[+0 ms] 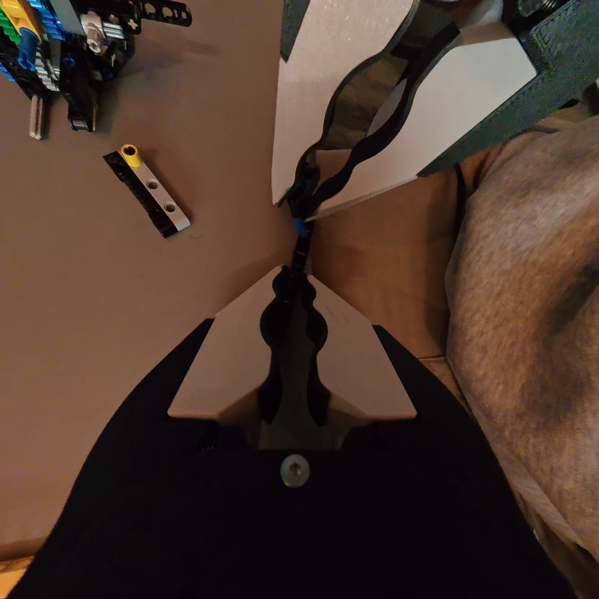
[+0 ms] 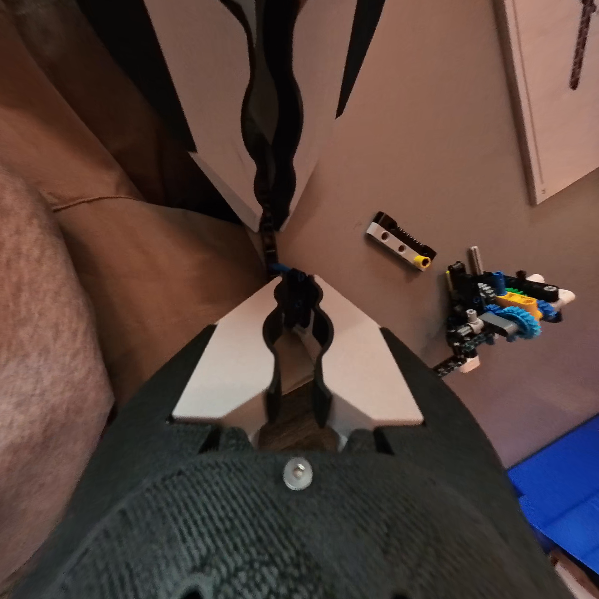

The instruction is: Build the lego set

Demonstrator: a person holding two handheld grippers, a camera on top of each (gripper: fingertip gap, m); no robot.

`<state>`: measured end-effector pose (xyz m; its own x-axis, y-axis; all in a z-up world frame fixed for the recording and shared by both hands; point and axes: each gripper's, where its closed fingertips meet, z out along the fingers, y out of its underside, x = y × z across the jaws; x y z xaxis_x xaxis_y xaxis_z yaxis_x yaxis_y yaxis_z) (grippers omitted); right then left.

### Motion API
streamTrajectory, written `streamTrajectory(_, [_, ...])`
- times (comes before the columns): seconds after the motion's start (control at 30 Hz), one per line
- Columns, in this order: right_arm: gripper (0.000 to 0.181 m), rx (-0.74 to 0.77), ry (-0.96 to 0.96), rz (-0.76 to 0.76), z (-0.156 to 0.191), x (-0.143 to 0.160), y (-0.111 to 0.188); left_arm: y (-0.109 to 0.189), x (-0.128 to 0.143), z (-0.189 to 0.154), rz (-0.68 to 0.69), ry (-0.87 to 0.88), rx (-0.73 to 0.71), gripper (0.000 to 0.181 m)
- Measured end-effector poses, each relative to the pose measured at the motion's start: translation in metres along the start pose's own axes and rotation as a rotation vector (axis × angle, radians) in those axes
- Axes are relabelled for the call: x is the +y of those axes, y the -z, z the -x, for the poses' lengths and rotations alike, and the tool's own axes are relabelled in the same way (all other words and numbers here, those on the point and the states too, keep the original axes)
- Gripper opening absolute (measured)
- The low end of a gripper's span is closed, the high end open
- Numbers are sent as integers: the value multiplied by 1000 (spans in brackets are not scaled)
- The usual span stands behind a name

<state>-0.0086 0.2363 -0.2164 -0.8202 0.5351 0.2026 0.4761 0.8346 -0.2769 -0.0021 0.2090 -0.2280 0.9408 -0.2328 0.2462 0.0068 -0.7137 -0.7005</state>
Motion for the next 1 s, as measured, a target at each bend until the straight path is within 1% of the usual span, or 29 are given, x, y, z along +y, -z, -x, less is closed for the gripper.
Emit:
streamTrajectory(0.17, [11,7,-27,-29,-9,-1,1,1,-1,2,-7,16,-3,6])
streamTrajectory(0.33, [11,53,-19,-64,-19,-7,11,0,-2,4,-9,17,-30,6])
streamTrajectory(0.4, [12,56,-42,-93,-23,-11,16,4,-6,9,-38,21,-72,5])
streamTrajectory(0.43, [12,47,-57,-115,-24,-13,19,8,-13,9,-79,31,-74,7])
streamTrajectory(0.47, [12,33,-76,-141,-24,-16,22,13,-21,7,-131,50,-57,13])
streamTrajectory(0.53, [12,-14,-118,-202,-23,-22,28,25,-40,-2,-251,96,15,19])
streamTrajectory(0.6, [12,-88,-158,-273,-17,-30,36,33,-52,-7,-338,135,70,19])
streamTrajectory(0.63, [12,-123,-173,-305,-13,-34,40,35,-55,-7,-360,148,79,18])
streamTrajectory(0.7, [12,-157,-187,-346,-11,-38,46,35,-56,-11,-376,146,106,10])
streamTrajectory(0.83, [13,-198,-182,-379,-8,-39,53,37,-60,-20,-407,145,164,1])
streamTrajectory(1.0, [13,-334,-210,-438,0,-40,61,43,-62,-31,-447,125,255,1])
